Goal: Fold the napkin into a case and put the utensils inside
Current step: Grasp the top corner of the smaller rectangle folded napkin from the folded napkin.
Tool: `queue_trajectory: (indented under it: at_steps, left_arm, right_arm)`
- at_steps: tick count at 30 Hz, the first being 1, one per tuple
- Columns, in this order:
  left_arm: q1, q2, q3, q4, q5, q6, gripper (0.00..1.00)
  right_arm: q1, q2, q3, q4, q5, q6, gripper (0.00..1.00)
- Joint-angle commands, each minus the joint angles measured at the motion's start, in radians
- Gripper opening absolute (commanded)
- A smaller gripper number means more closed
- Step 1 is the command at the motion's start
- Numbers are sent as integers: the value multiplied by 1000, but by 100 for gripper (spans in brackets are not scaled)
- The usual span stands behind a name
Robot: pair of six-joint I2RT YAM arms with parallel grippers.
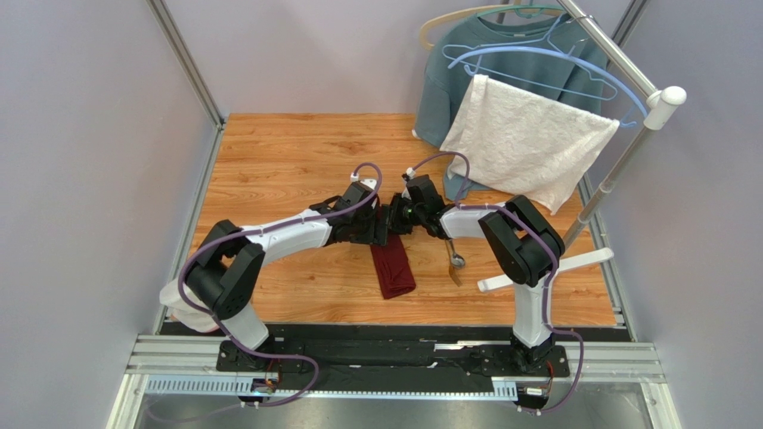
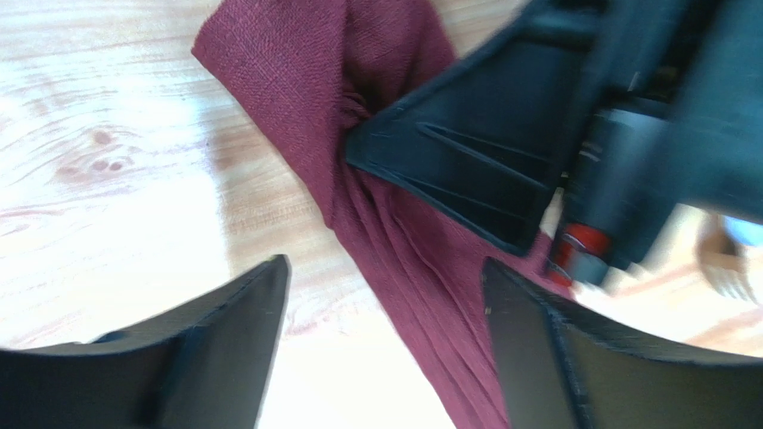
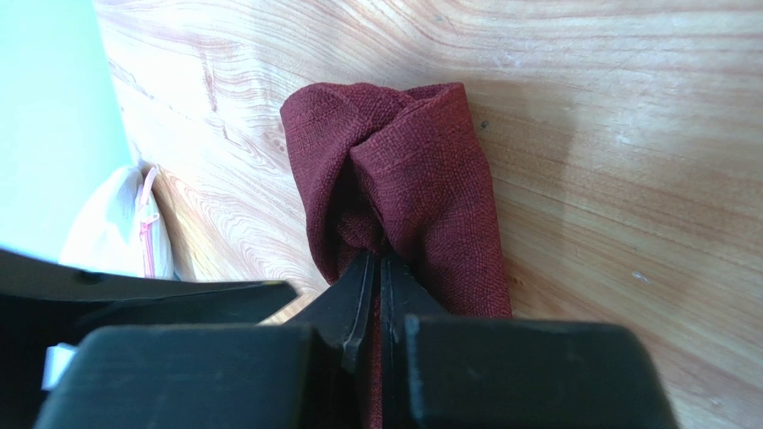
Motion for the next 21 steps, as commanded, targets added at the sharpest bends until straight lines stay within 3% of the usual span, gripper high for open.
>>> queue_trajectory:
  at_steps: [1, 3, 4, 6, 11, 14, 15, 16, 17, 19, 21]
  left_arm:
    - [-3, -72, -36, 19, 59, -80, 99]
    - [-3, -51, -39, 39, 70, -103, 99]
    - [-4, -20, -38, 52, 94, -103, 93]
    - [-3, 16, -27, 60, 122, -115, 90]
    - [-3, 78, -24, 43, 115, -142, 69]
    - [-3, 72, -35, 4, 79, -151, 55]
    - [0, 72, -39, -3, 79, -154, 49]
    - [2, 69, -44, -4, 53, -157, 34]
    - [5, 66, -52, 5, 52, -163, 31]
    - [8, 47, -84, 25, 56, -178, 8]
    - [8, 34, -126, 58, 56, -191, 2]
  right_arm:
    - [11, 25, 50, -55, 3, 13, 4]
    - [14, 37, 73, -94, -6, 19, 6]
    - [14, 37, 73, -97, -9, 24, 7]
    - [15, 30, 66, -94, -6, 28, 10]
    - [15, 11, 84, -138, -20, 28, 14]
    - [11, -6, 113, -187, -55, 10, 25]
    - [8, -15, 119, -207, -65, 4, 30]
    - [6, -39, 122, -207, -71, -4, 34]
    - [2, -56, 127, -250, -80, -27, 38]
    - [-8, -88, 148, -305, -91, -63, 46]
    - [-32, -101, 179, -371, -118, -109, 51]
